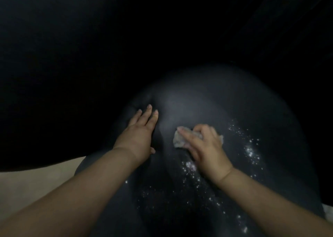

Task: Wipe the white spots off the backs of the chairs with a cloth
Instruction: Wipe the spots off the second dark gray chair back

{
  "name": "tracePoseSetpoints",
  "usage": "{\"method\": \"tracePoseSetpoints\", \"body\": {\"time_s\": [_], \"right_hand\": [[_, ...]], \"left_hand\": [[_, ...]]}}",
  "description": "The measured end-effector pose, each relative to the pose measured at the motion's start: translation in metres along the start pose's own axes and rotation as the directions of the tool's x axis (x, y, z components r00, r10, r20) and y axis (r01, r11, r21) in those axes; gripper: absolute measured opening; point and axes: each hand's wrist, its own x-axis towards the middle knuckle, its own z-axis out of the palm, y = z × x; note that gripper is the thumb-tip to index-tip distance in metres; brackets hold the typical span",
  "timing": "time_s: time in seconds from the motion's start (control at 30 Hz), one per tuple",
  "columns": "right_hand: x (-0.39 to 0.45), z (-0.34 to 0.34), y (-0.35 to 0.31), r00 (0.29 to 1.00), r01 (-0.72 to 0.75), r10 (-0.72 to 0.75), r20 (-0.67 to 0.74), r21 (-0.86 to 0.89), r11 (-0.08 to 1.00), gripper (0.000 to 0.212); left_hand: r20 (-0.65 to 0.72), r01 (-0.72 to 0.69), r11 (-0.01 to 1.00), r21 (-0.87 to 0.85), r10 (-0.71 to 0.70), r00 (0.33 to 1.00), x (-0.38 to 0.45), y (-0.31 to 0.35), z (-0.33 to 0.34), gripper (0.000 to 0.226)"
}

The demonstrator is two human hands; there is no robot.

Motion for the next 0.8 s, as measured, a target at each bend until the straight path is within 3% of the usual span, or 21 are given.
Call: {"method": "tracePoseSetpoints", "body": {"time_s": [0.1, 0.17, 0.23, 0.33, 0.4, 0.5, 0.63, 0.67, 0.8], "right_hand": [[0.041, -0.005, 0.019, 0.971, -0.178, 0.168, -0.168, -0.047, 0.983, 0.042], [0.062, 0.003, 0.010, 0.927, -0.308, 0.304, -0.219, 0.017, 0.951, 0.042], [0.053, 0.015, -0.010, 0.955, -0.237, 0.239, -0.177, 0.030, 0.971, 0.043], [0.003, 0.017, -0.023, 1.000, 0.019, -0.019, 0.005, -0.008, 1.000, 0.044], [-0.018, 0.005, -0.012, 0.998, 0.043, -0.042, 0.039, -0.015, 0.999, 0.044], [-0.007, -0.004, 0.006, 0.992, -0.082, 0.078, -0.095, -0.045, 0.996, 0.043], [0.038, 0.012, -0.005, 0.908, -0.341, 0.340, -0.244, 0.042, 0.939, 0.042], [0.036, 0.020, -0.017, 0.916, -0.322, 0.328, -0.232, 0.062, 0.945, 0.043], [-0.015, 0.033, -0.050, 0.996, -0.053, 0.054, -0.073, 0.011, 0.999, 0.044]], "left_hand": [[-0.037, 0.002, 1.000, -0.016, -0.002, 0.999, -0.001, 0.000, 0.002, 0.115], [-0.054, 0.001, 1.000, -0.014, -0.002, 0.999, -0.001, 0.000, 0.005, 0.116], [-0.057, 0.009, 1.000, -0.011, -0.009, 0.998, -0.001, 0.000, 0.005, 0.116], [-0.059, 0.010, 1.000, -0.006, -0.011, 0.998, 0.000, 0.000, 0.004, 0.117], [-0.060, 0.003, 1.000, -0.007, -0.004, 0.998, -0.001, 0.000, 0.004, 0.117], [-0.081, 0.000, 1.000, -0.013, -0.001, 0.997, -0.004, 0.000, 0.006, 0.117], [-0.125, -0.029, 0.998, -0.048, 0.023, 0.992, -0.006, 0.001, 0.007, 0.116], [-0.117, -0.035, 0.998, -0.053, 0.029, 0.993, -0.007, 0.000, 0.006, 0.115], [-0.097, -0.080, 0.996, -0.039, 0.076, 0.992, -0.014, -0.010, -0.001, 0.107]]}}
